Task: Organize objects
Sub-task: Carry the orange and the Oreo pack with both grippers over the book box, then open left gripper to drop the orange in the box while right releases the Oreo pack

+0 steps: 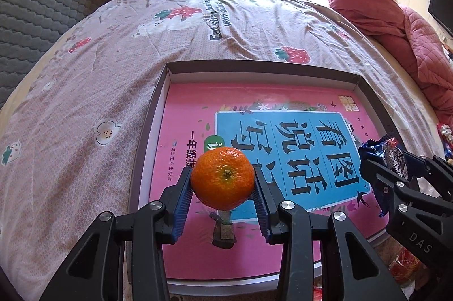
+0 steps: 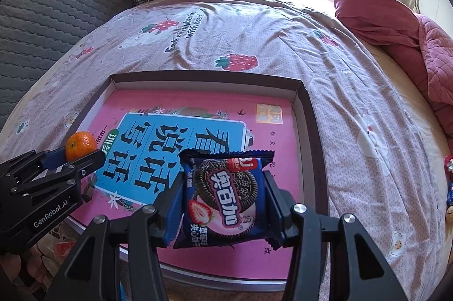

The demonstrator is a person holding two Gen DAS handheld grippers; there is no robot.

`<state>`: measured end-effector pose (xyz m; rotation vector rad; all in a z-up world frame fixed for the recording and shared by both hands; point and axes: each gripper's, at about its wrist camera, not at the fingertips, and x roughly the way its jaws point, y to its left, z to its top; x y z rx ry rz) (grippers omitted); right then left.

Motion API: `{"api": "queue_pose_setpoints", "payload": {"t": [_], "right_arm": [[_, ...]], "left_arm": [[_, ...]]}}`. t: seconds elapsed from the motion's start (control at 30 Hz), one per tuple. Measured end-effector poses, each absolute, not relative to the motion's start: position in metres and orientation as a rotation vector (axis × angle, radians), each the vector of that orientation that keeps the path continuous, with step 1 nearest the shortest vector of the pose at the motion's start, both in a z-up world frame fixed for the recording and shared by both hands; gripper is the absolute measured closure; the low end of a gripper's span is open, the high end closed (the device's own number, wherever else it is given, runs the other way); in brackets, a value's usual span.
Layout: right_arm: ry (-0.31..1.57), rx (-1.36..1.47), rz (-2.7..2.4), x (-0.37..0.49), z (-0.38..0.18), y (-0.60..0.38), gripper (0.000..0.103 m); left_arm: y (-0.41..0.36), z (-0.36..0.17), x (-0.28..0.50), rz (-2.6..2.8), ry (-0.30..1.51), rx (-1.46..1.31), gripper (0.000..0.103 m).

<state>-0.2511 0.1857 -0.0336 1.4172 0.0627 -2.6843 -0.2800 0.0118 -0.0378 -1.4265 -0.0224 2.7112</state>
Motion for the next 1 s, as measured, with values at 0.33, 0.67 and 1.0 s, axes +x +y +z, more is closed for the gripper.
{"api": "queue_pose_setpoints", "payload": {"t": [0.33,0.67,1.0], "right_arm": [[0.099,1.491,-2.682,-0.257,-0.043,0.184,0.052],[0.167,1.563,-2.650,-0.261,-0.052,0.178,0.052],[0.191,1.608,-2.631,-0.263,-0.054,0.175,0.051]], "left_arm": [[0.010,-0.053,-0.287,2.691,-0.022,-1.482,0.061],[0.015,-0.054,-0.287,2.712,0.026,-1.473,0.061],[0.015,-0.054,-0.286,2.716,0.024,-1.494,0.056]]}}
